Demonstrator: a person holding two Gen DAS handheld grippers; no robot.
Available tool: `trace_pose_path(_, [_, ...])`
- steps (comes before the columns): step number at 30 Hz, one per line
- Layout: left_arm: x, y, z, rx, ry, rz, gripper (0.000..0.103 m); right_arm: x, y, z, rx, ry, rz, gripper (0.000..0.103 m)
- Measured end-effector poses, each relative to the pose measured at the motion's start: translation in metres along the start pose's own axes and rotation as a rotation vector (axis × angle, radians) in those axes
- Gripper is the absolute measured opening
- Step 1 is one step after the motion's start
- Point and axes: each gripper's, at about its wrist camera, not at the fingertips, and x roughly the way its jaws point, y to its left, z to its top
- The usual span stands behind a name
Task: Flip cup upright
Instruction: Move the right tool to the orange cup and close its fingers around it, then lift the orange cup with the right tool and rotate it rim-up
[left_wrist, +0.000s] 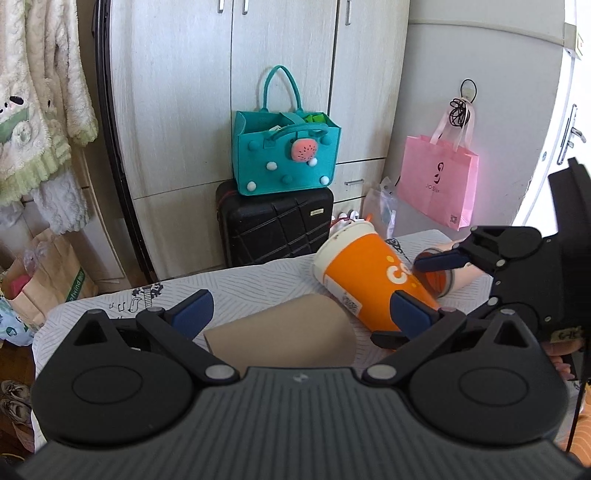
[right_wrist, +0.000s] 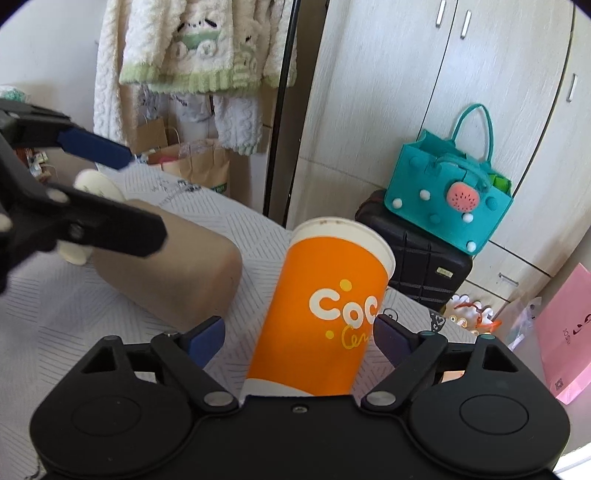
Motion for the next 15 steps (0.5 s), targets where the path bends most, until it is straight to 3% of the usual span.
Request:
trace_pose_path(5, [0.002, 0.001, -0.003, 0.002, 0.004, 0.006, 0.103, -0.001, 0.009, -0.004, -0.056, -0.022, -0.041, 0.071])
trace_pose_path(11, [-0.001, -0.002, -0.009, 0.020, 0.006, 0.002, 0.103, -0.012, 0.010, -0.010, -0.043, -0.041, -0.051, 0.064])
trace_pose_path(15, [-0.007, -0.005, -0.011, 0.031, -0.005, 0.005, 0.103, -0.024, 0.010, -0.014, -0.034, -0.059, -0.058, 0.048])
